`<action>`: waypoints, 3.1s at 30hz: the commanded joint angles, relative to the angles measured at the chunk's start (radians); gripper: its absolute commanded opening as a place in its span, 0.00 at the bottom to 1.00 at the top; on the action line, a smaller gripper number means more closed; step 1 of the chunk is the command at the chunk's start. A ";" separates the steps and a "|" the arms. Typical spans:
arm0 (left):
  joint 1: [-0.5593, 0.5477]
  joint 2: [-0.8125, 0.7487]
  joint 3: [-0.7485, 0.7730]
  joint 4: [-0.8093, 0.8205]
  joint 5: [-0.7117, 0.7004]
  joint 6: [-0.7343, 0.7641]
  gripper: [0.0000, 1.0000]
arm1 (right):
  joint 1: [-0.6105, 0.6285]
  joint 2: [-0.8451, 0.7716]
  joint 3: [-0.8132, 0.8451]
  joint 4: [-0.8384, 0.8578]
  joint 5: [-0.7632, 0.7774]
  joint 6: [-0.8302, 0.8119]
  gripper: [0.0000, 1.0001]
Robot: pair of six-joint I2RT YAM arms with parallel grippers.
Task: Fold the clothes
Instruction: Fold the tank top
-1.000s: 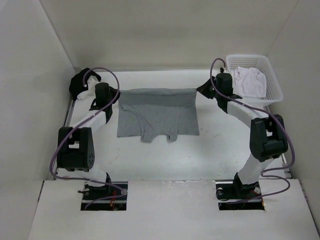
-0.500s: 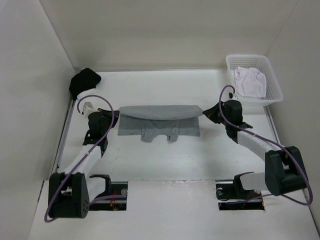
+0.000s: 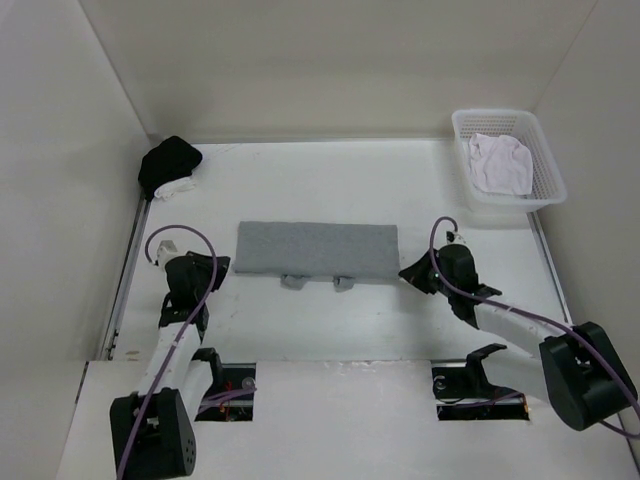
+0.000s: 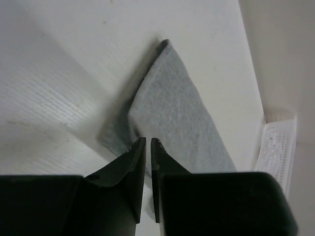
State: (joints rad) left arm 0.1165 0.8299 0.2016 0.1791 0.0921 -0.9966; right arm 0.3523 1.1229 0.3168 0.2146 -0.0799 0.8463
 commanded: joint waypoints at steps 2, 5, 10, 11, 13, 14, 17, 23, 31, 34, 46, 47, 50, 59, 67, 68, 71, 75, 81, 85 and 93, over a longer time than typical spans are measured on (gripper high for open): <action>0.035 -0.055 -0.013 -0.021 0.044 0.019 0.11 | 0.007 -0.002 -0.024 0.019 0.069 0.040 0.18; 0.033 -0.153 -0.011 -0.088 0.034 0.035 0.22 | -0.029 0.009 0.007 0.026 0.081 -0.001 0.36; -0.112 -0.166 0.005 -0.083 -0.118 0.075 0.23 | -0.028 0.156 0.129 0.032 0.068 -0.056 0.47; -0.170 -0.126 0.022 -0.063 -0.147 0.082 0.23 | -0.028 0.190 0.140 0.042 0.068 -0.056 0.48; -0.313 -0.036 0.054 -0.001 -0.218 0.093 0.23 | -0.026 0.245 0.149 0.064 0.066 -0.050 0.48; -0.383 0.009 0.070 0.035 -0.254 0.093 0.23 | -0.020 0.271 0.154 0.080 0.062 -0.041 0.48; -0.563 0.130 0.126 0.138 -0.343 0.108 0.23 | -0.011 0.331 0.162 0.130 0.014 0.022 0.42; -0.714 0.294 0.202 0.293 -0.364 0.138 0.23 | -0.040 0.469 0.163 0.284 -0.096 0.149 0.28; -0.757 0.413 0.219 0.393 -0.307 0.139 0.23 | -0.079 0.309 0.041 0.395 -0.009 0.188 0.01; -0.803 0.439 0.226 0.408 -0.302 0.130 0.22 | -0.085 0.140 0.013 0.249 0.061 0.105 0.00; -0.843 0.407 0.197 0.453 -0.287 0.113 0.23 | 0.038 -0.244 0.293 -0.331 0.241 -0.170 0.01; -0.835 0.393 0.191 0.450 -0.282 0.113 0.23 | 0.075 -0.210 0.341 -0.349 0.255 -0.187 0.01; -0.809 0.339 0.157 0.444 -0.278 0.110 0.23 | 0.193 -0.085 0.476 -0.400 0.319 -0.231 0.02; -0.662 0.135 0.061 0.369 -0.220 0.095 0.23 | 0.440 0.397 0.890 -0.492 0.382 -0.280 0.02; -0.501 -0.054 0.015 0.240 -0.140 0.090 0.25 | 0.559 0.816 1.254 -0.551 0.351 -0.234 0.25; -0.492 -0.063 0.015 0.232 -0.134 0.089 0.25 | 0.569 0.834 1.269 -0.547 0.345 -0.221 0.34; -0.458 -0.078 0.021 0.214 -0.118 0.088 0.26 | 0.595 0.804 1.237 -0.477 0.333 -0.184 0.47; -0.488 -0.011 0.054 0.240 -0.124 0.087 0.26 | 0.598 0.610 1.014 -0.295 0.316 -0.158 0.45; -0.649 0.236 0.139 0.399 -0.161 0.085 0.26 | 0.463 0.376 0.626 -0.086 0.249 -0.127 0.04; -0.723 0.366 0.190 0.444 -0.164 0.090 0.24 | 0.399 0.266 0.423 0.041 0.195 -0.115 0.01; -0.585 0.223 0.119 0.190 -0.235 0.208 0.30 | 0.317 -0.090 0.055 0.164 0.297 -0.121 0.13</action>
State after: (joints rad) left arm -0.5331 1.1095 0.3336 0.4683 -0.0940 -0.8574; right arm 0.7071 1.1389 0.4278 0.2447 0.1581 0.7162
